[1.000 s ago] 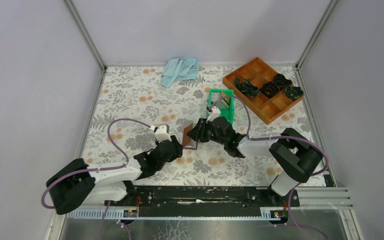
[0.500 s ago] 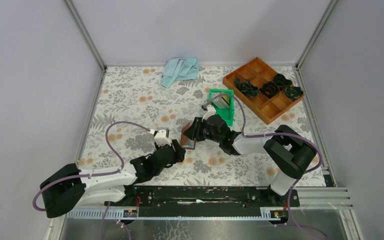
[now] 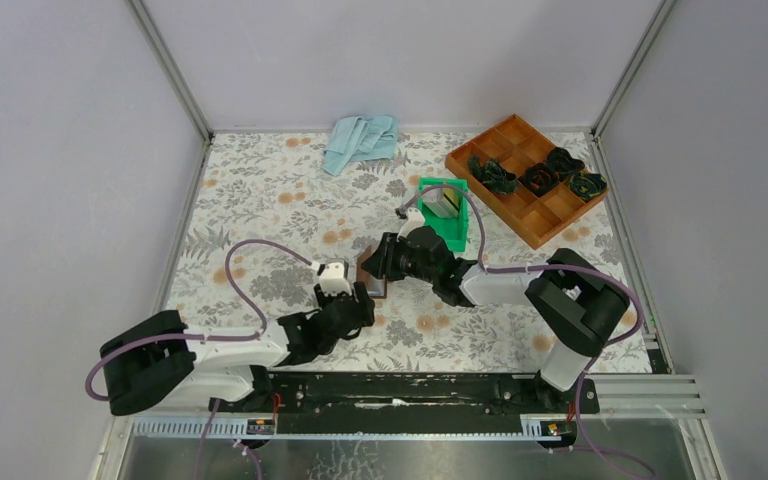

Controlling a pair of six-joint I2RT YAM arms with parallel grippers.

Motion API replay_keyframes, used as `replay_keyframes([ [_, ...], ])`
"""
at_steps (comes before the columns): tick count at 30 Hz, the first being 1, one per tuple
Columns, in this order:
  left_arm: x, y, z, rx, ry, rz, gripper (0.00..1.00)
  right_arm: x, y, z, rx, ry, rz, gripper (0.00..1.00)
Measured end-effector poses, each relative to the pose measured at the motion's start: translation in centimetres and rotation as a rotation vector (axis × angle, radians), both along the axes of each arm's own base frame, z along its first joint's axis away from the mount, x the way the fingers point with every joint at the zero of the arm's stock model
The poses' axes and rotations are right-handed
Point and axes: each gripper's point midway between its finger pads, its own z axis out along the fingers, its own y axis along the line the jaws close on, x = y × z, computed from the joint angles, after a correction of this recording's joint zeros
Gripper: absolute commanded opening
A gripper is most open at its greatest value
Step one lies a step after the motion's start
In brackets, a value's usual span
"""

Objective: Put the credit cards into the card holder
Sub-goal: Open the card holder at the center of the board.

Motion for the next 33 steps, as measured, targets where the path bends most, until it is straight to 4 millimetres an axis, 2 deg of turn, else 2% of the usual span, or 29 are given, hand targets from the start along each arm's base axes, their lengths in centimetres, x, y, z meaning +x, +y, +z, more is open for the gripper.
replay_keyframes([
  [3,0.3,-0.1,-0.1,0.028,-0.019,0.026,0.72,-0.1,0.1,-0.1,-0.002,0.002,0.003,0.37],
  [8,1.1,-0.7,1.1,0.039,-0.086,0.081,0.74,-0.1,0.3,-0.1,-0.003,0.002,0.006,0.37],
  [15,2.2,-0.2,1.7,0.081,-0.159,0.161,0.74,0.0,0.6,-0.6,-0.014,0.008,0.011,0.37],
  [24,2.8,0.6,1.5,0.134,-0.207,0.231,0.58,-0.2,0.6,-0.9,-0.023,0.016,0.014,0.38],
  [33,2.8,1.5,1.6,0.132,-0.231,0.259,0.53,-0.3,0.6,-0.9,-0.024,0.016,0.014,0.43],
])
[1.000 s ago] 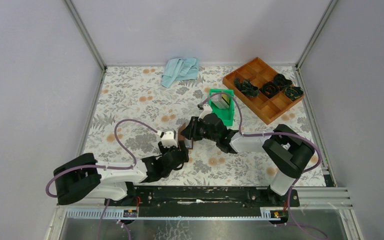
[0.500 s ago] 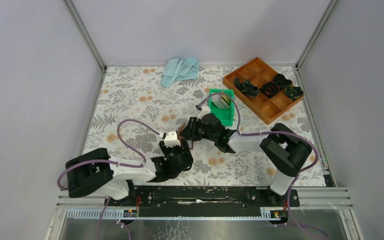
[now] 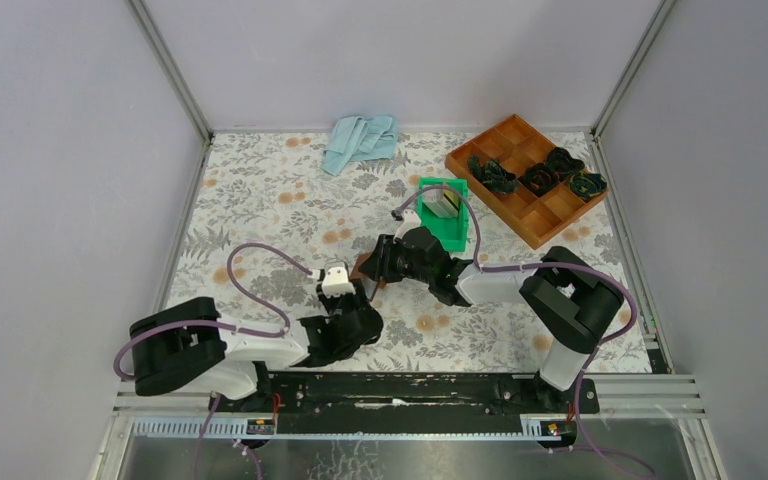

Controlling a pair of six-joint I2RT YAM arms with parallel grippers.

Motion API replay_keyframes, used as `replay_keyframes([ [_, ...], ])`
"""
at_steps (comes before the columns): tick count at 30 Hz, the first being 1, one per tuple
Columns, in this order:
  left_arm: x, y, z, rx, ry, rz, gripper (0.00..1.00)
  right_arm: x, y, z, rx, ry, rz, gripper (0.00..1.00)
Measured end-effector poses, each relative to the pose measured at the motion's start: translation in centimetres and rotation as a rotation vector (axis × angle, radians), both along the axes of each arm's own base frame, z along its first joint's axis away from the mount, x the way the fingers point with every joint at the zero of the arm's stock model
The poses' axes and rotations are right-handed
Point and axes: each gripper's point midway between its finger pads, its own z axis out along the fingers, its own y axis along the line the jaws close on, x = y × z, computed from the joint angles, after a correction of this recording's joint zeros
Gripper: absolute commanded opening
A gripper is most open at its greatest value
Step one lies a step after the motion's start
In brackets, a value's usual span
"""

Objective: Put the credit cards into the card holder
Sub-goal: Open the card holder at the center of the board.

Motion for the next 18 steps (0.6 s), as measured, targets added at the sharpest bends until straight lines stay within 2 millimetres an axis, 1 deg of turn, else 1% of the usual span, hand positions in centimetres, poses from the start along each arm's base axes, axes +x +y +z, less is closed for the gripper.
replay_keyframes([
  [2,-0.1,0.3,-0.1,0.002,-0.001,0.002,0.53,0.0,0.0,0.0,0.0,0.0,-0.001,0.45],
  [3,-0.1,0.3,-0.1,0.002,-0.001,0.003,0.52,0.0,0.0,0.0,-0.001,-0.001,-0.002,0.48],
  [5,-0.2,0.5,-0.2,-0.003,-0.001,0.005,0.52,0.2,-0.1,0.0,-0.003,-0.004,-0.009,0.5],
  [10,-0.3,0.6,0.0,-0.032,-0.002,0.015,0.51,0.3,-0.3,0.0,-0.011,-0.014,-0.02,0.51],
  [14,-0.4,0.7,-0.1,-0.061,0.012,0.033,0.51,0.4,-0.9,0.2,-0.028,-0.033,-0.039,0.51],
  [18,-0.5,0.5,0.0,-0.09,0.036,0.059,0.47,0.3,-1.6,0.5,-0.059,-0.061,-0.062,0.51],
])
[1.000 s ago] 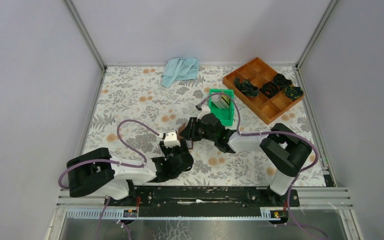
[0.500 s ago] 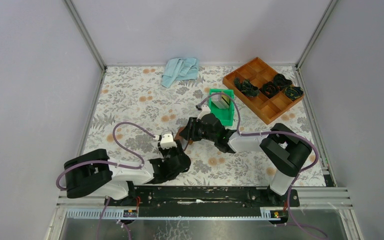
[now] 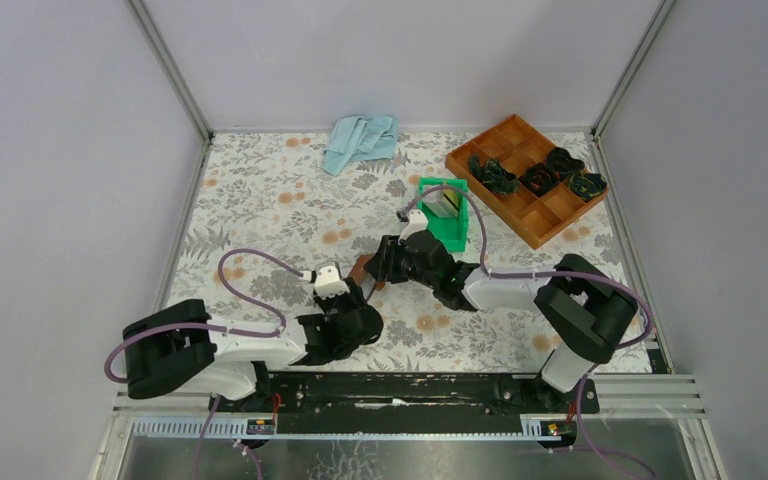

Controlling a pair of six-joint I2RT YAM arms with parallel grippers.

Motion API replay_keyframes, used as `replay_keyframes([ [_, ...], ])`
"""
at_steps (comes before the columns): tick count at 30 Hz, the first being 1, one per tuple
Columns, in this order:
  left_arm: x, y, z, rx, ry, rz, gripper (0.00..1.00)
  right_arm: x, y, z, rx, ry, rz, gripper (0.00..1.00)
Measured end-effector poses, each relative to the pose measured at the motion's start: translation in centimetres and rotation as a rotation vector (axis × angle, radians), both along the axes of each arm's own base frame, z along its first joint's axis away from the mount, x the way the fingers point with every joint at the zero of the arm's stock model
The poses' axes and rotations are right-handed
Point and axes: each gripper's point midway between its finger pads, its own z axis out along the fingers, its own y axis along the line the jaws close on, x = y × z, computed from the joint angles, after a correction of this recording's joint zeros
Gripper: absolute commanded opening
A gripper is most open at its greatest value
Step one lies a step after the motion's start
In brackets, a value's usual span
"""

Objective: Put the credit cards into the card holder
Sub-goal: Open the card holder at the center of the board.

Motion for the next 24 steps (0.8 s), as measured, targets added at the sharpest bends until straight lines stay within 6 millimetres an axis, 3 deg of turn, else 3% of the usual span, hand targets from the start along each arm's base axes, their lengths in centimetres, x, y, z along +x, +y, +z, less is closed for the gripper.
replay_keyframes([
  [7,-0.1,-0.7,0.5,-0.084,0.041,0.05,0.41,-1.3,-0.5,0.9,-0.082,-0.078,-0.019,0.48],
  [13,-0.2,-0.8,0.7,-0.137,0.064,0.092,0.39,-2.2,-1.7,-0.1,-0.158,-0.098,-0.05,0.41],
  [18,0.0,-0.1,0.4,-0.16,0.074,0.133,0.42,-2.4,-3.0,-0.9,-0.201,-0.096,-0.076,0.28],
  [24,0.0,1.1,-0.6,-0.149,0.082,0.158,0.42,-3.1,-2.6,-1.0,-0.209,-0.105,-0.062,0.17],
])
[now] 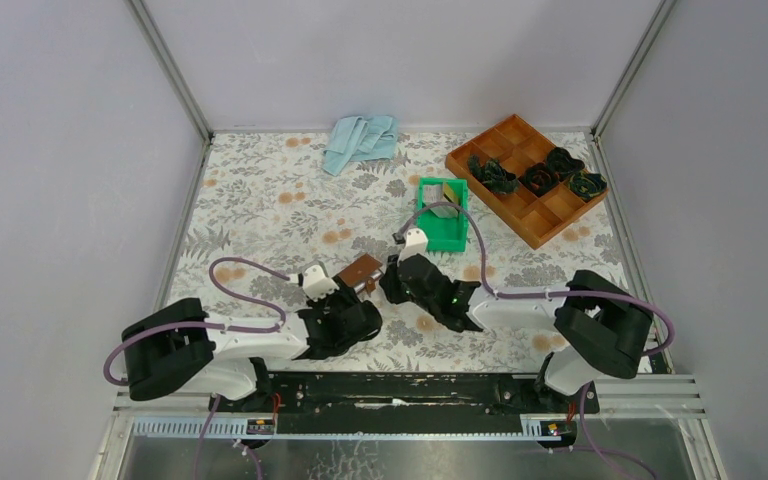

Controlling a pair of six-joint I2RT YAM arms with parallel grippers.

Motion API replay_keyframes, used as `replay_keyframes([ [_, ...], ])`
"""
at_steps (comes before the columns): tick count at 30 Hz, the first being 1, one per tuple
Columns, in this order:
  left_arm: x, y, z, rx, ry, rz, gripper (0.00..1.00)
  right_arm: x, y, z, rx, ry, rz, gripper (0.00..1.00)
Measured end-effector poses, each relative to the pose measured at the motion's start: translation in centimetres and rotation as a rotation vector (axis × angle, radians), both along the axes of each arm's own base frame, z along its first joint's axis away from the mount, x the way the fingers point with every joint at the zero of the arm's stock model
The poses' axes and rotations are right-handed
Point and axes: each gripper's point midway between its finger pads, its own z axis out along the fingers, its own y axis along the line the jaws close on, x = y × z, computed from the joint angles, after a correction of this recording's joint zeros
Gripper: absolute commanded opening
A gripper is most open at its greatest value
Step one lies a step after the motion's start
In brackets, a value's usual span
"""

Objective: Put the credit cards into the card holder
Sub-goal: Open the card holder at the center of the board.

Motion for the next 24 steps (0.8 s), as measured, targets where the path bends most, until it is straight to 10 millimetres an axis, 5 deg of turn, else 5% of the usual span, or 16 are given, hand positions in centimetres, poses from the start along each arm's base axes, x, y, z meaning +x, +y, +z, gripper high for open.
replay_keyframes([
  [8,0.0,0.2,0.1,-0.012,-0.003,-0.001,0.42,-1.5,1.5,-1.4,-0.04,0.009,0.051,0.15],
  [24,-0.3,0.8,-0.2,-0.017,-0.002,-0.011,0.42,1.4,0.9,-4.3,-0.093,0.026,-0.007,0.15],
])
